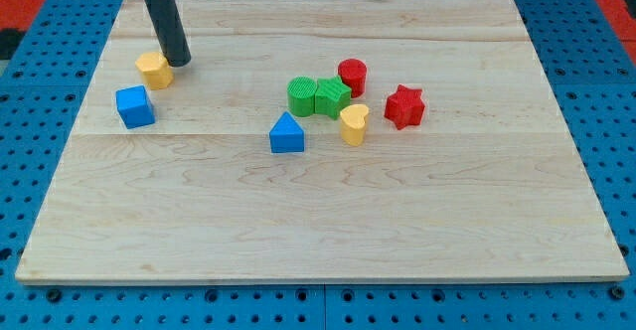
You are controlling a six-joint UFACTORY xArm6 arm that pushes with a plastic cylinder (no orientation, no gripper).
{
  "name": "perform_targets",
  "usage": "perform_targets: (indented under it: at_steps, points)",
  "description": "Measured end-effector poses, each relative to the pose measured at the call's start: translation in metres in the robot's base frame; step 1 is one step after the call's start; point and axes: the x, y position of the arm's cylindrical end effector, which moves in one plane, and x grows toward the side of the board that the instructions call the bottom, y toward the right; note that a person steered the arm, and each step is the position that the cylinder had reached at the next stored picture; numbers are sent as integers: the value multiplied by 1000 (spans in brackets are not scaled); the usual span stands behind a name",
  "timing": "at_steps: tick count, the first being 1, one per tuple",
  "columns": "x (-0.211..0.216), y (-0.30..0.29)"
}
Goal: Move the yellow hexagon down a bit
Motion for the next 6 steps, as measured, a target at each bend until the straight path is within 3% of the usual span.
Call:
perform_targets:
  at_steps: [1,3,6]
  points:
    - [0,15]
    - [-12,-9]
    - [25,-39]
